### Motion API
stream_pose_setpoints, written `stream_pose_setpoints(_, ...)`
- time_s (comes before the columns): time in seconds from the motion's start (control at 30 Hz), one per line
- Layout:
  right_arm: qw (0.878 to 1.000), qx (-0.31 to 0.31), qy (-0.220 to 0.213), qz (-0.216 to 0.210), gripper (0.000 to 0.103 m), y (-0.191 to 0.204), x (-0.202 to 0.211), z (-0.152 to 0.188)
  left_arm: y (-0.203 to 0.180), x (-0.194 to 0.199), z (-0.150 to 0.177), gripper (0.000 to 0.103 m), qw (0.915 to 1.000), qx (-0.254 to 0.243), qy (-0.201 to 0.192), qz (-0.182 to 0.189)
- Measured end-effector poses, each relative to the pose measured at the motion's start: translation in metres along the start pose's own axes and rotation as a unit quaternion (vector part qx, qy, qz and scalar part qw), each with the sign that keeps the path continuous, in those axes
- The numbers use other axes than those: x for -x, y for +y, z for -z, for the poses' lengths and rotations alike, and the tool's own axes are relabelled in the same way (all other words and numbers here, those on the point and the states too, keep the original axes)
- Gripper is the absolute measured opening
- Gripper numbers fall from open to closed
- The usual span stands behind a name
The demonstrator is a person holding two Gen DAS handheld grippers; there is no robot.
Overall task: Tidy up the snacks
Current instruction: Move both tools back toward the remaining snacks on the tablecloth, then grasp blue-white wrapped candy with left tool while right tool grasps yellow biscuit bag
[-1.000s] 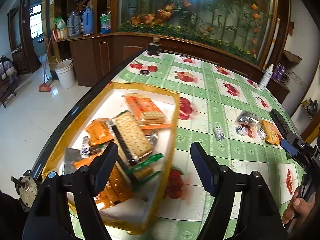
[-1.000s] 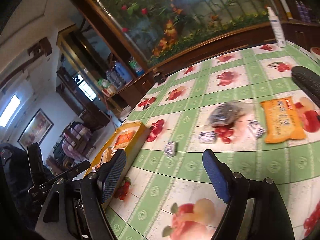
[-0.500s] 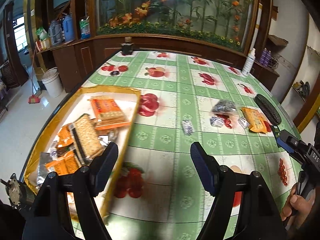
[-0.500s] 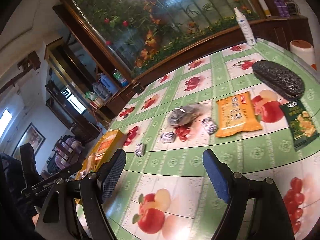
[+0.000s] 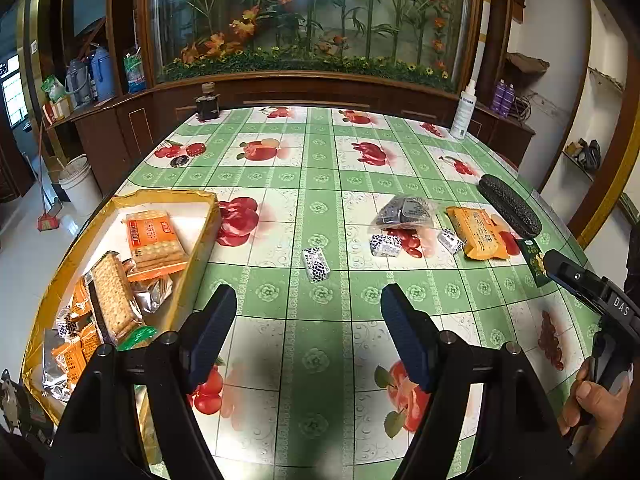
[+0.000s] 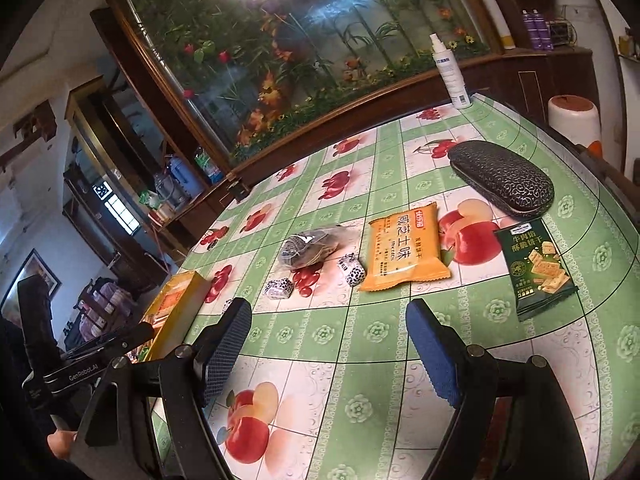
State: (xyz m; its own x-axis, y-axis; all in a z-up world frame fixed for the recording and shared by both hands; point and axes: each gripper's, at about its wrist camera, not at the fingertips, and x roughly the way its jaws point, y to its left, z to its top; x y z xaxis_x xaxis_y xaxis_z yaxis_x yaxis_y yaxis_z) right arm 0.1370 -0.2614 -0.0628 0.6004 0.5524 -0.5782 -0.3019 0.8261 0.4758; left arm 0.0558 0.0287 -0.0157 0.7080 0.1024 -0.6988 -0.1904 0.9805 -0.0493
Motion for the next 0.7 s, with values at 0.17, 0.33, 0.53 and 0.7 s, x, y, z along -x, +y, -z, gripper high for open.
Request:
stream_pose_setpoints(0.17, 0.999, 0.013, 0.005, 0.036, 0.083, -0.002, -0.010, -0.003, 0.007, -0.012, 0.000, 0.075, 0.9999, 0.009, 0.012, -0.002)
stream_pose_setpoints(0.33, 0.997, 0.030, 0.019, 0.062, 0.083, 0.000, -0.027, -0.013, 0.006, -0.025, 0.001, 0.075, 0.9997, 0.011, 0.023, 0.000)
stream_pose_setpoints(0.53, 0.993, 0.046, 0.057, 0.094, 0.083, -0.002, -0.068, -0.030, 0.006, -0.056, -0.006, 0.075, 0.9982, 0.026, 0.052, 0.014)
stream_pose_setpoints(0.7, 0.985, 0.069, 0.078, 0.135, 0.083, -0.003, -0.099, -0.042, 0.004, -0.085, -0.014, 0.074, 0.9970, 0.034, 0.069, 0.011)
